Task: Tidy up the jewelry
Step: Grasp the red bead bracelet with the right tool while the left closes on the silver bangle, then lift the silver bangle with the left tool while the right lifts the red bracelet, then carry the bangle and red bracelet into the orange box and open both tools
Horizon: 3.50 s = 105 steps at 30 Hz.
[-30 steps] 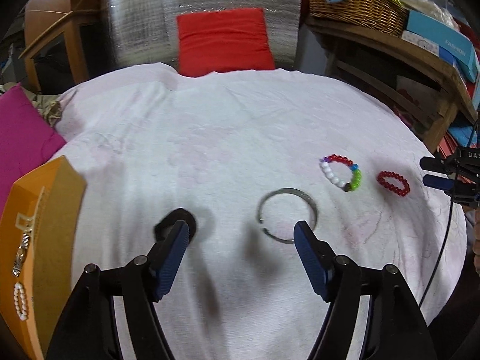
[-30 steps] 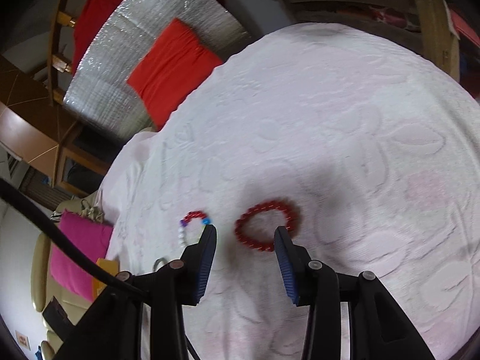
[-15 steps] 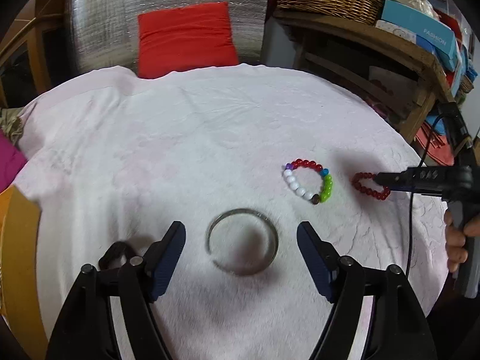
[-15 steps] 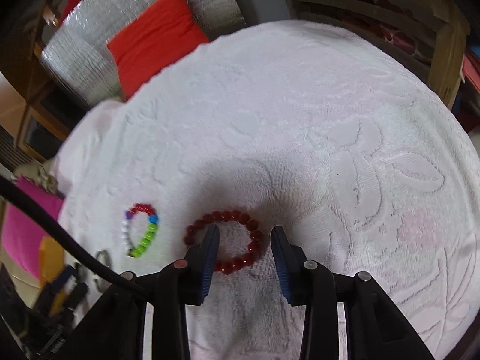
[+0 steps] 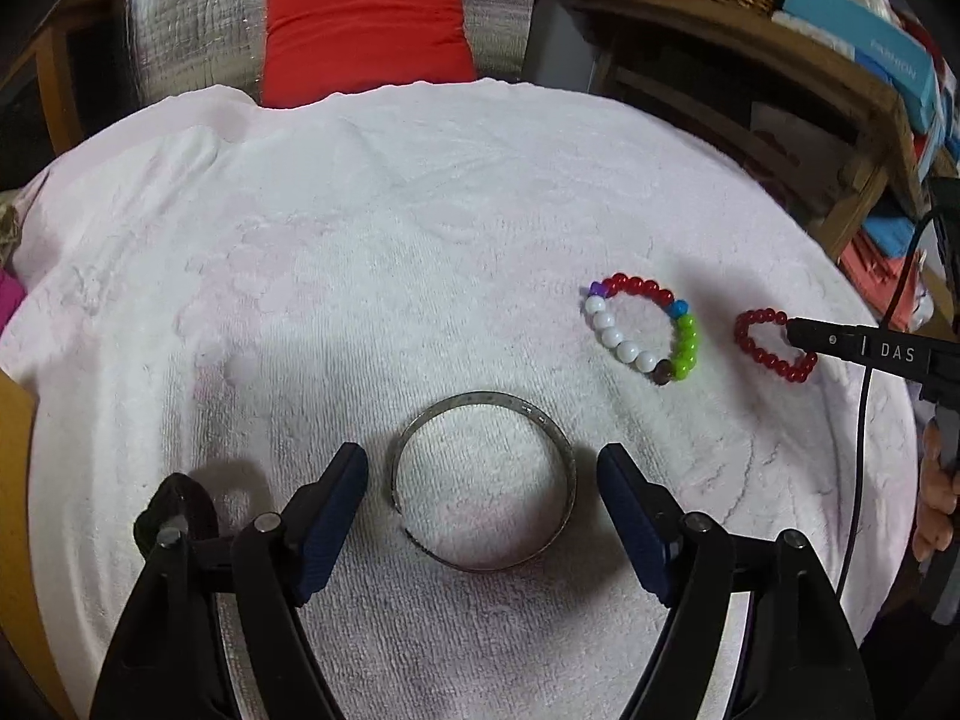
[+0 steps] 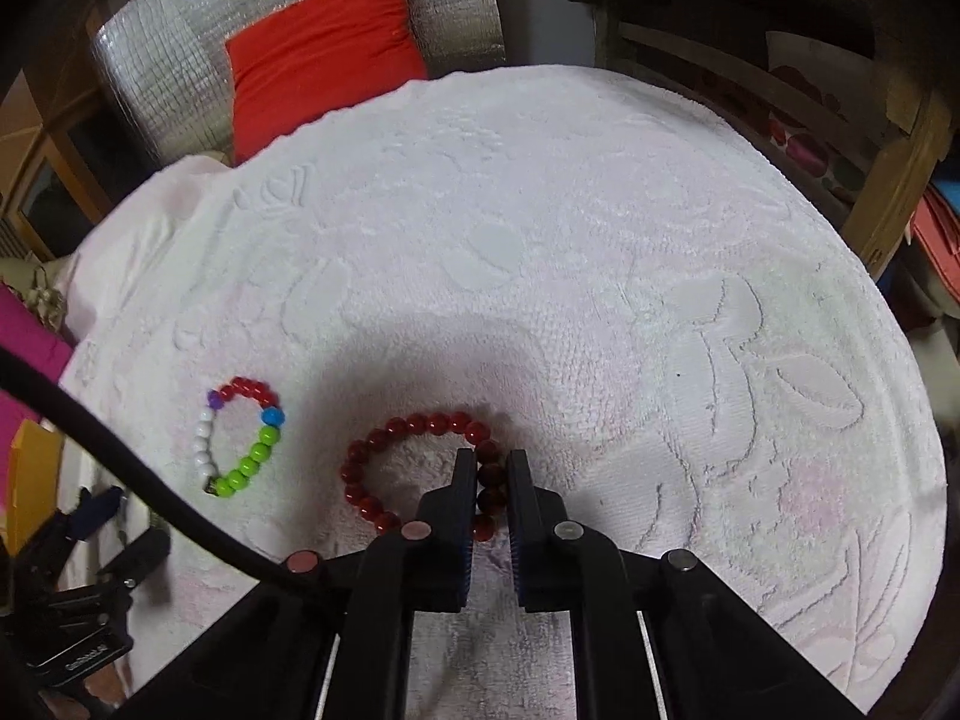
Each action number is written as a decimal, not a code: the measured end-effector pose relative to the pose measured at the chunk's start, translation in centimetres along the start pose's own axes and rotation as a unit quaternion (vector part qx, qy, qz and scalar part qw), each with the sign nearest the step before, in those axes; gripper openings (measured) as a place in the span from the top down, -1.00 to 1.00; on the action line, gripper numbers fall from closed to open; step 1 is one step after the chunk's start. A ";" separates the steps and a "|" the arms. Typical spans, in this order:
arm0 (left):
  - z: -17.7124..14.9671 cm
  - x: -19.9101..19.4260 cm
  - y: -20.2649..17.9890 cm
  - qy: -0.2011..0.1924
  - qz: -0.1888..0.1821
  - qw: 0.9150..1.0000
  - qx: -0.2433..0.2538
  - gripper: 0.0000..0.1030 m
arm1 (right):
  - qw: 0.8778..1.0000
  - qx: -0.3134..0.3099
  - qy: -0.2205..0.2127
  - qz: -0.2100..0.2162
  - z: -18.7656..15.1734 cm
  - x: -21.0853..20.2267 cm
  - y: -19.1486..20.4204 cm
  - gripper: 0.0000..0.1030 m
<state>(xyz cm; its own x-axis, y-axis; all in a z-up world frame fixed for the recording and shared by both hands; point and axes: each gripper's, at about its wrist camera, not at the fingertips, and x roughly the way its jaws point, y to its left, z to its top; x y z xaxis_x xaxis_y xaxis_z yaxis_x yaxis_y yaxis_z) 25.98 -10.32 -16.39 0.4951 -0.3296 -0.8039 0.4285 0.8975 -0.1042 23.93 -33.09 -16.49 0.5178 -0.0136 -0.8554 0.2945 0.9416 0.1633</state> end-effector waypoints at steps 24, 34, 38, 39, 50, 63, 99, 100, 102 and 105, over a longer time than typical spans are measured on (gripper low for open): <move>-1.1 -5.8 -0.2 -0.067 0.006 0.998 0.007 -0.20 | 0.988 0.000 -0.119 0.096 -0.2 -6.5 2.1 0.80; -1.4 -6.3 0.7 -0.062 0.031 0.998 0.000 -0.20 | 0.987 0.000 -0.120 0.111 -0.6 -6.9 2.5 0.80; -1.6 -6.7 1.2 -0.069 0.044 0.997 -0.009 -0.20 | 0.986 -0.006 -0.122 0.114 -0.7 -7.0 3.0 0.80; -1.6 -6.9 1.3 -0.071 0.049 0.996 -0.011 -0.20 | 0.986 -0.009 -0.122 0.115 -0.7 -7.0 3.2 0.80; -1.9 -9.2 3.1 -0.098 0.097 0.990 -0.028 -0.20 | 0.982 -0.034 -0.131 0.129 -1.3 -7.6 5.9 0.80; -3.0 -11.5 5.2 -0.113 0.135 0.984 -0.042 -0.20 | 0.979 -0.060 -0.135 0.144 -2.5 -8.0 9.7 0.79; -8.2 -21.0 14.1 -0.196 0.235 0.942 -0.135 -0.20 | 0.948 -0.180 -0.129 0.229 -8.3 -10.6 23.8 0.79; -8.5 -21.3 14.5 -0.198 0.238 0.941 -0.138 -0.20 | 0.946 -0.185 -0.128 0.234 -8.6 -10.7 24.4 0.79; -9.2 -22.1 15.7 -0.202 0.249 0.936 -0.148 -0.20 | 0.940 -0.196 -0.127 0.247 -9.1 -10.9 25.9 0.79; -10.3 -23.0 17.3 -0.204 0.263 0.929 -0.161 -0.20 | 0.928 -0.217 -0.127 0.274 -10.0 -11.5 28.2 0.79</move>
<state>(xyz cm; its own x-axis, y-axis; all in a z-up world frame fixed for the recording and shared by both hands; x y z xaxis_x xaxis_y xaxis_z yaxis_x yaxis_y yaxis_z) 14.19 15.84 -5.71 0.8452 0.1546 -0.5116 -0.1696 0.9854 0.0176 18.23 -2.97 -7.00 0.6832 0.4805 -0.5499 -0.3921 0.8766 0.2789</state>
